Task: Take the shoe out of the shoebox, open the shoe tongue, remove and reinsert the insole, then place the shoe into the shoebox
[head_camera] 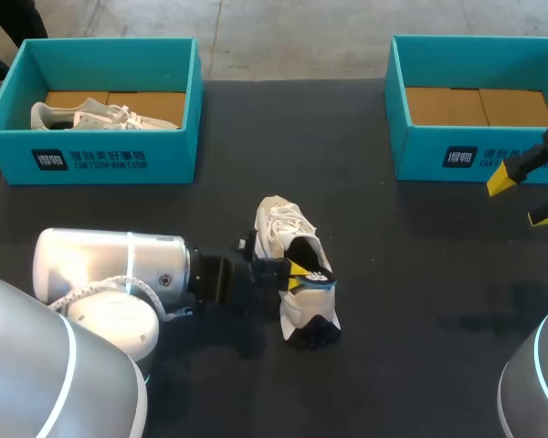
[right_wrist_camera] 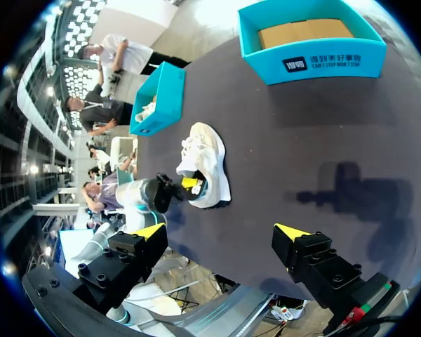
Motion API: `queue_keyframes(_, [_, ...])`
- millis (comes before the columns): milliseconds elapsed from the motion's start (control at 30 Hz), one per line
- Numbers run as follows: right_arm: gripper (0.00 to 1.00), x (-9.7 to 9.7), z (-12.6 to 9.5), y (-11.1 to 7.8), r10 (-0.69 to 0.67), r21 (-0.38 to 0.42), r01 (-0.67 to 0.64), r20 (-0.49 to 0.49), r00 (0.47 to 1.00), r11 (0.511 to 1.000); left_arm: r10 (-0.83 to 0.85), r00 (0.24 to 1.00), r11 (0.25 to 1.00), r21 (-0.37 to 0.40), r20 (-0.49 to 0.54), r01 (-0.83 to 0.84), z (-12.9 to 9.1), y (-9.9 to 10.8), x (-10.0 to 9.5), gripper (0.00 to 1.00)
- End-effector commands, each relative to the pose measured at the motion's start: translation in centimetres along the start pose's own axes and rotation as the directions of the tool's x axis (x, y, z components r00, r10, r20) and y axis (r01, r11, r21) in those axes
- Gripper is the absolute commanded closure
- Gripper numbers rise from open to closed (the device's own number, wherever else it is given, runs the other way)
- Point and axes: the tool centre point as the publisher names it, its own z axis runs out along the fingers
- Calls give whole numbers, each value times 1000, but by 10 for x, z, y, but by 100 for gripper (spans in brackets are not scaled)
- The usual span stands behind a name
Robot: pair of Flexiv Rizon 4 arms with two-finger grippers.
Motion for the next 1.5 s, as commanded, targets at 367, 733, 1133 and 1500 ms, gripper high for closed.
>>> queue_keyframes(367, [0,0,1,0,2,0,-2,3,1000,1000,7,1000,997,72,23,-8,-17,-26,-5,69])
queue_keyframes(733, [0,0,1,0,2,0,-2,3,1000,1000,9,1000,996,91,12,-10,-15,-27,-4,100])
queue_keyframes(1133, [0,0,1,0,2,0,-2,3,1000,1000,-12,1000,1000,21,-15,13,-6,8,-2,100])
queue_keyframes(1500, [0,0,1,0,2,0,-2,3,1000,1000,-20,1000,999,44,-23,21,-6,4,-2,100])
